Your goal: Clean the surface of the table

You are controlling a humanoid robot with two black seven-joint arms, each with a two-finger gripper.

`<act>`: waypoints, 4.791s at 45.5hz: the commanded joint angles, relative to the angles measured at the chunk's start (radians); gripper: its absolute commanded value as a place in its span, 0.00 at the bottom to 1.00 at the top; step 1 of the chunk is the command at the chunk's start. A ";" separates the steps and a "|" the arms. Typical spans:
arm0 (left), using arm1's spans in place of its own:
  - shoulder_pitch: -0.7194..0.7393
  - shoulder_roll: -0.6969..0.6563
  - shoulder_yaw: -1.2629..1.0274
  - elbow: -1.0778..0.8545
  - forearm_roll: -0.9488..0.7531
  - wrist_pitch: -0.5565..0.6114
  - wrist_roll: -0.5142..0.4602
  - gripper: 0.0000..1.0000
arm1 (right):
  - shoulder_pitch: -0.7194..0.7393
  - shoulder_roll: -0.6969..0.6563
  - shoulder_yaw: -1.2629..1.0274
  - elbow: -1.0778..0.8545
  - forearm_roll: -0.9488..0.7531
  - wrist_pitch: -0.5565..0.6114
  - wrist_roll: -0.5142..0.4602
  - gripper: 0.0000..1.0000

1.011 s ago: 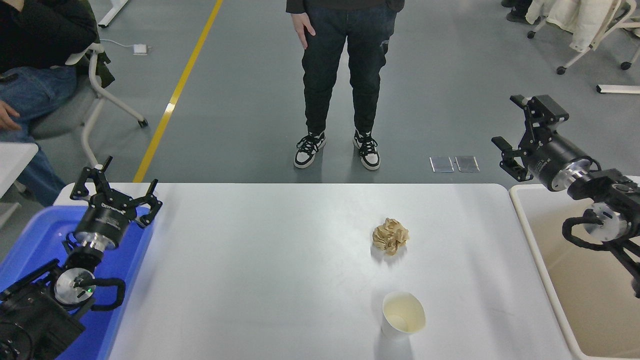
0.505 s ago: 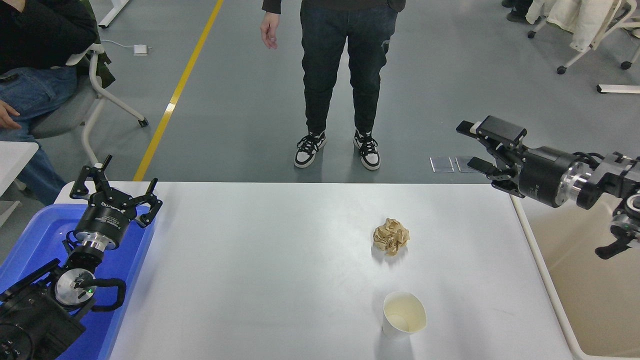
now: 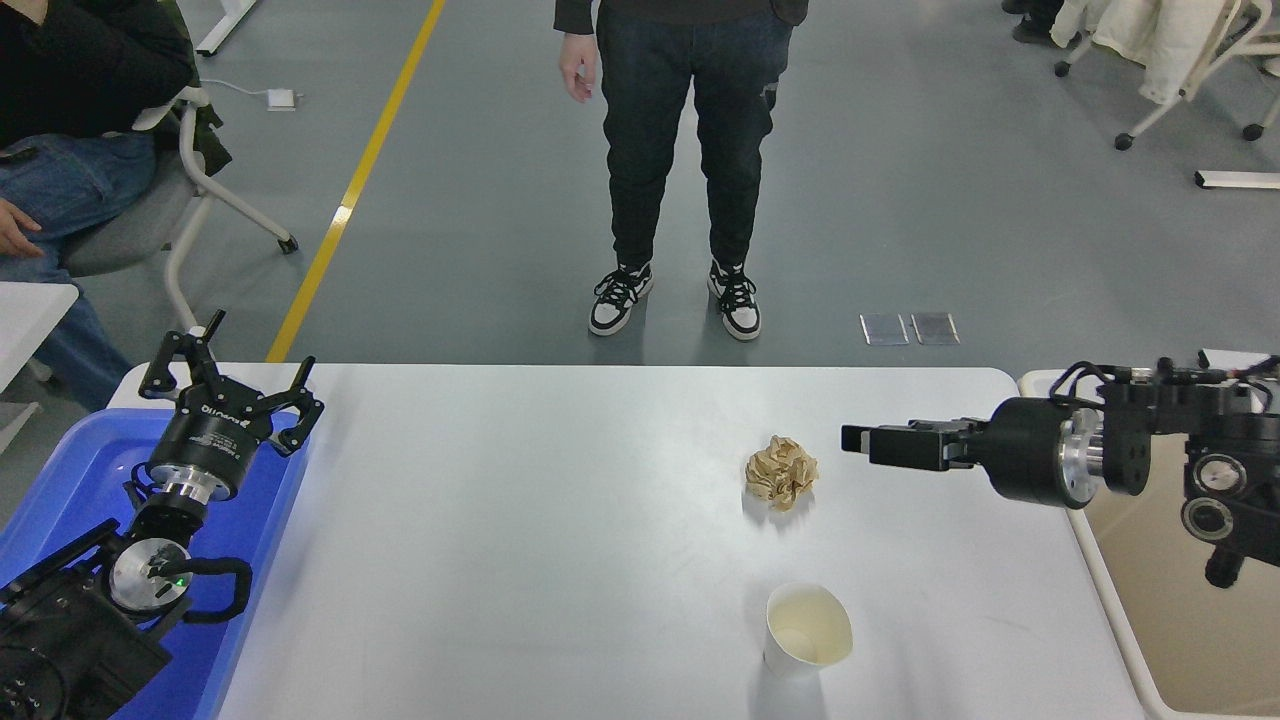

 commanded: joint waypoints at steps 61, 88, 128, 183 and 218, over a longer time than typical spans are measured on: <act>0.000 0.001 0.000 0.000 0.000 -0.001 0.000 1.00 | -0.033 0.298 -0.268 -0.216 -0.193 -0.098 0.096 0.00; 0.000 -0.001 0.000 0.000 0.000 -0.001 0.000 1.00 | 0.008 0.261 -0.263 -0.208 -0.179 -0.098 0.160 0.00; 0.000 0.001 0.000 0.000 0.000 -0.001 0.000 1.00 | 0.448 -0.214 -0.030 0.094 0.034 0.327 0.185 0.00; 0.000 0.001 0.000 0.000 0.000 -0.001 0.000 1.00 | 0.132 -0.423 -0.002 -0.383 -0.006 0.279 0.256 0.00; 0.000 -0.001 0.000 0.000 0.000 -0.001 0.000 1.00 | -0.332 -0.100 0.001 -1.021 0.172 0.015 0.260 0.00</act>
